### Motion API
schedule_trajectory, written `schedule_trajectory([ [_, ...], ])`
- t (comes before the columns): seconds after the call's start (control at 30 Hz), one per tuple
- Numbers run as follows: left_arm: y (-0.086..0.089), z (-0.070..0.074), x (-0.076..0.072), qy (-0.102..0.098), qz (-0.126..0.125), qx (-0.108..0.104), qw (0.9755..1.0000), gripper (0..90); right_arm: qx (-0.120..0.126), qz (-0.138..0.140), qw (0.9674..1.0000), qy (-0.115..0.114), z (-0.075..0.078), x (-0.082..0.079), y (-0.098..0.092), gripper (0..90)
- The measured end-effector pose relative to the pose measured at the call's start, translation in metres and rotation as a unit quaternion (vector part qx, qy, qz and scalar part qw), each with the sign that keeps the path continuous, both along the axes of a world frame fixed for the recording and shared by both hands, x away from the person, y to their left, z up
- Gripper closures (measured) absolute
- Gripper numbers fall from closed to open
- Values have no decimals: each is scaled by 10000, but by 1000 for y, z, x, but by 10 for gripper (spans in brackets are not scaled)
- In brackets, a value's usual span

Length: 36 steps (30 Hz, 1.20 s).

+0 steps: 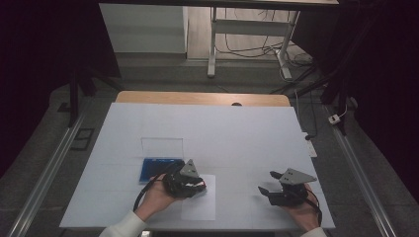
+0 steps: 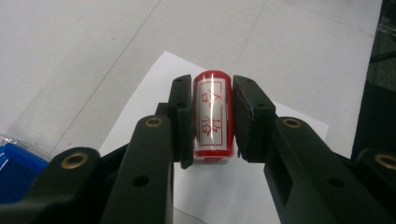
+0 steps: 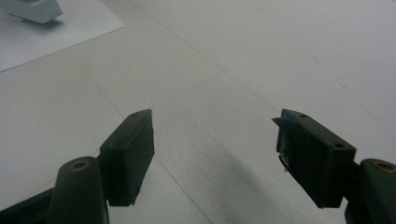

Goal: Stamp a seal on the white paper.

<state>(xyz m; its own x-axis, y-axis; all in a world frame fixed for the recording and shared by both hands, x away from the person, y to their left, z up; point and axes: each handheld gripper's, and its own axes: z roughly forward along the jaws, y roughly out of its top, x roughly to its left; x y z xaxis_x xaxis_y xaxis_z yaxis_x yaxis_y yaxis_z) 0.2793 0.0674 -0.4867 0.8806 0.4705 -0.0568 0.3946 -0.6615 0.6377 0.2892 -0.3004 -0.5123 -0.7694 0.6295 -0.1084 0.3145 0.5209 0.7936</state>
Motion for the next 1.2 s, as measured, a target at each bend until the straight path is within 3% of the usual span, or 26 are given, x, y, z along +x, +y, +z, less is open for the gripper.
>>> schedule_trajectory([
  [0.47,-3,-6,2,78,-30,73,9999,701,-28,-29,10000,-44,1,0,0,279],
  [1.2,-7,-5,3,163,-38,238,9996,705,-6,-6,10000,-12,0,0,1,279],
])
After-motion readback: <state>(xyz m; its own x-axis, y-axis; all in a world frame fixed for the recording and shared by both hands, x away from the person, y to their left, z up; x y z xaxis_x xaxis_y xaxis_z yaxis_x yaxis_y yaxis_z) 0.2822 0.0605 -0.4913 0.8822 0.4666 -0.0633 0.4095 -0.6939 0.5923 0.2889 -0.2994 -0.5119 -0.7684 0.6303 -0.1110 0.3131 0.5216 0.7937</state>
